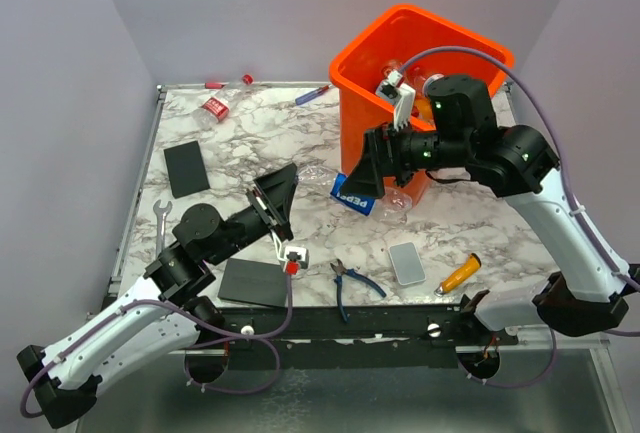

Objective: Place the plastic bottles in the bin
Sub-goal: Pick up the plastic bottle from the corner of the board.

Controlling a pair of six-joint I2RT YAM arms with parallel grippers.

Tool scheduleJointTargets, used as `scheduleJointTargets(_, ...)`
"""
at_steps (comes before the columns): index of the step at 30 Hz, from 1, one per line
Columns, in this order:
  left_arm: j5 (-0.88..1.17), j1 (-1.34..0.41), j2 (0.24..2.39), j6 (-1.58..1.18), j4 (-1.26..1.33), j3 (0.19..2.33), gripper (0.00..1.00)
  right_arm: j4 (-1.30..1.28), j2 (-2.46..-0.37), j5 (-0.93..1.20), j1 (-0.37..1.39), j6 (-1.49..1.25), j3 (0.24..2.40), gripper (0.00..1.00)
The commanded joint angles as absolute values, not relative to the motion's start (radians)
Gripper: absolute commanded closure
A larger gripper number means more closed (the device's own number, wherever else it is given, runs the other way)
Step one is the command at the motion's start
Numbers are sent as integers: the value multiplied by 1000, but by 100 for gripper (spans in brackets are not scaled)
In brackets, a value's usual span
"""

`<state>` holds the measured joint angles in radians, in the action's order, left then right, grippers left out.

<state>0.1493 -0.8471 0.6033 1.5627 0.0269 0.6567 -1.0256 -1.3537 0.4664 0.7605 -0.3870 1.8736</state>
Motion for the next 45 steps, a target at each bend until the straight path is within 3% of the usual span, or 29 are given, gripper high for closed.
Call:
scheduleJointTargets(1,178,-855,607,1634,13,720,100,-1124,-1387,351,791,-322,1827,0)
scheduleJointTargets(15,207,-874,654,1661,-44,786,100,-1086,-1534,208,893,-246,1942,4)
scheduleJointTargets(19,202,-880,663,1659,-45,788,100,-1101,-1575,192,902,-238,1949,21)
scheduleJointTargets(23,201,-881,666,1636,-44,798,98,-1102,-1569,171,904,-245,1931,49)
scheduleJointTargets(26,203,-881,663,1596,-29,806,83,-1090,-1545,154,904,-247,1928,62)
scheduleJointTargets(28,202,-881,657,1535,-6,809,64,-1076,-1523,130,904,-251,1930,68)
scheduleJointTargets(29,199,-881,655,1496,16,811,51,-1057,-1506,117,904,-257,1924,71)
scheduleJointTargets(30,193,-881,652,1460,30,813,20,-1036,-1486,105,904,-263,1909,73)
scheduleJointTargets(31,187,-882,650,1436,33,814,3,-1011,-1466,92,904,-270,1899,75)
scheduleJointTargets(39,106,-882,590,1125,52,792,1,-638,-1234,29,904,-318,1689,85)
scheduleJointTargets(45,-23,-881,563,123,220,854,1,25,-985,90,904,-341,1349,85)
